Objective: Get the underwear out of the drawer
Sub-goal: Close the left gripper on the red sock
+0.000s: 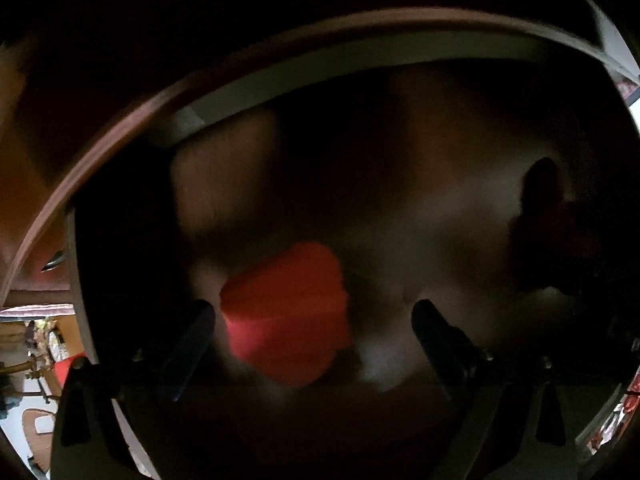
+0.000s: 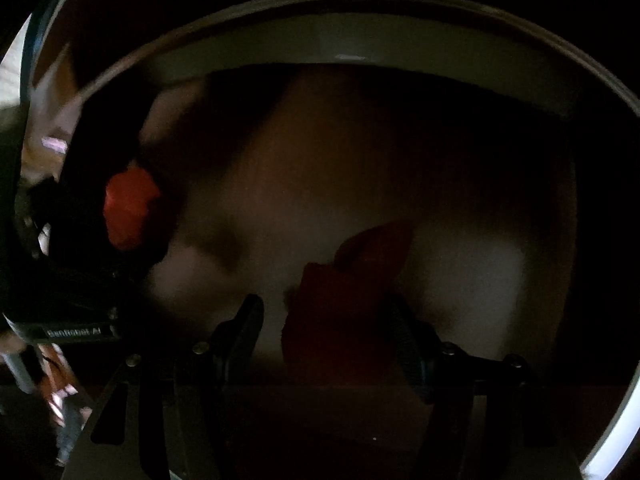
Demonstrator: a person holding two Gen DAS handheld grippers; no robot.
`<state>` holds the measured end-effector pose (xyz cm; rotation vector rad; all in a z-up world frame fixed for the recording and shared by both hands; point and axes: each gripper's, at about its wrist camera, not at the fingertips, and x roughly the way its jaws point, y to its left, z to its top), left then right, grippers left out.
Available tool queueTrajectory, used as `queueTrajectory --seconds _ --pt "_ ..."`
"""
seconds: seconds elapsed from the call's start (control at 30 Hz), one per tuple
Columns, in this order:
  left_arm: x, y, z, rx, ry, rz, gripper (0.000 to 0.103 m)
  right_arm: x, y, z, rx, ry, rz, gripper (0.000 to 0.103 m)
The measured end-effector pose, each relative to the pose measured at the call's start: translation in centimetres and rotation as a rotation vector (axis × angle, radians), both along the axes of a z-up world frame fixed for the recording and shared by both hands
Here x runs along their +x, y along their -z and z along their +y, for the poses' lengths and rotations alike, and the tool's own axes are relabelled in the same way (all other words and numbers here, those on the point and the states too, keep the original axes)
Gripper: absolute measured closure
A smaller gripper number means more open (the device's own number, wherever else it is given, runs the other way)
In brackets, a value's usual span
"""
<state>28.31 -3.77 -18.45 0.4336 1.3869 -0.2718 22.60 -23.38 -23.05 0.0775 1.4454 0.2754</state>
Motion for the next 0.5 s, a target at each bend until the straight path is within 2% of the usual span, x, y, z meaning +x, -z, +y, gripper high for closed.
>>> queueTrajectory --seconds 0.07,0.13,0.23,0.47,0.5 --pt "0.1 0.2 -0.2 0.009 -0.004 0.003 0.004 -0.2 -0.1 0.5 -0.051 -0.020 -0.005 0.041" --pt "0.1 0.4 -0.5 0.024 -0.003 0.007 0.004 -0.4 -0.3 0.8 -0.099 -0.040 -0.016 0.052" --pt "0.0 0.6 -0.7 0.046 -0.008 0.001 0.006 -0.7 -0.1 1.7 -0.119 -0.050 -0.022 0.055" --pt "-0.4 -0.1 -0.4 0.064 -0.036 -0.093 0.034 -2.0 -0.8 -0.1 -0.009 0.065 -0.058 0.065" --pt "-0.4 -0.2 -0.5 0.060 -0.038 -0.106 0.042 -2.1 -0.8 0.2 -0.004 0.074 -0.067 0.065"
